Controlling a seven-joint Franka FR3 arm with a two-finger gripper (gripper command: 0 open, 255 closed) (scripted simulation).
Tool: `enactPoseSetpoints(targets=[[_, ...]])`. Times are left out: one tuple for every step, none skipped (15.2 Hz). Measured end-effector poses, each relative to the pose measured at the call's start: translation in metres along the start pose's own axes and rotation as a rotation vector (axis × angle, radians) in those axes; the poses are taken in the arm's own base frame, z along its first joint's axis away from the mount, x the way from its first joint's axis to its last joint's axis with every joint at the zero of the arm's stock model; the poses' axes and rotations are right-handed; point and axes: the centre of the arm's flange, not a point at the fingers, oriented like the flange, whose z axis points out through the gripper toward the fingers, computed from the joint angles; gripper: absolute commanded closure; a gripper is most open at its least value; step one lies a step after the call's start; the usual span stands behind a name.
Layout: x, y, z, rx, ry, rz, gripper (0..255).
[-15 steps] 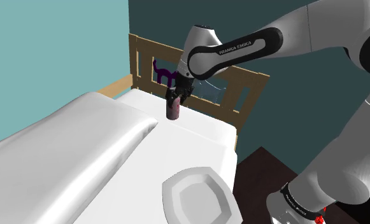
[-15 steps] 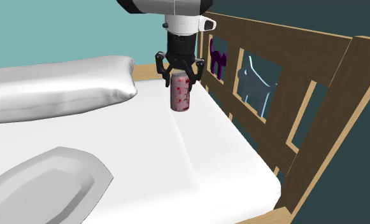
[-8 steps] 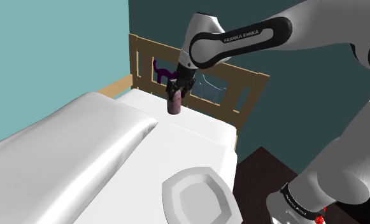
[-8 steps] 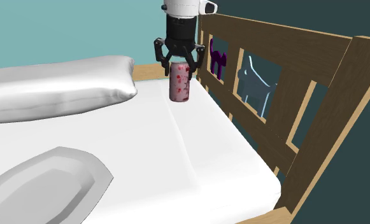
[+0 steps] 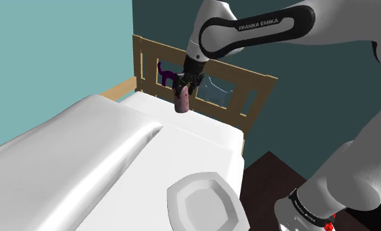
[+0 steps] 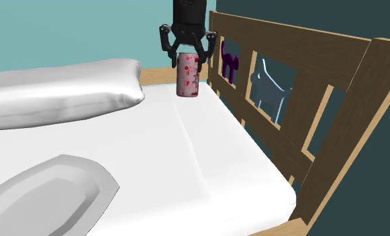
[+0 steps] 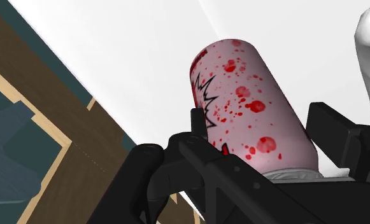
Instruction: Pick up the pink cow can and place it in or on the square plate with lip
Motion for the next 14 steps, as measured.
enactPoseSetpoints(targets=[[-0.008,-0.004,-0.002,0.0,0.0,0.0,255],[-0.02,-0.01,-0.004,0.0,0.0,0.0,255],[-0.03,-0.016,-0.006,0.0,0.0,-0.001,255],[-0.042,-0.022,-0.01,0.0,-0.001,-0.001,255],[-0.052,-0.028,-0.009,0.0,0.0,-0.001,255],[-0.064,-0.034,-0.01,0.0,-0.001,-0.001,255],[-0.075,-0.039,-0.012,0.0,-0.001,-0.001,255],[-0.085,-0.043,-0.017,0.0,-0.001,-0.001,255],[-0.097,-0.05,-0.02,0.0,0.0,-0.001,255],[-0.111,-0.056,-0.022,0.0,0.0,-0.001,255],[-0.123,-0.061,-0.022,0.0,0.0,-0.001,255],[-0.134,-0.068,-0.021,0.0,0.0,-0.001,255],[-0.146,-0.073,-0.022,0.0,0.0,-0.001,255],[-0.159,-0.078,-0.024,0.0,-0.001,-0.001,255]])
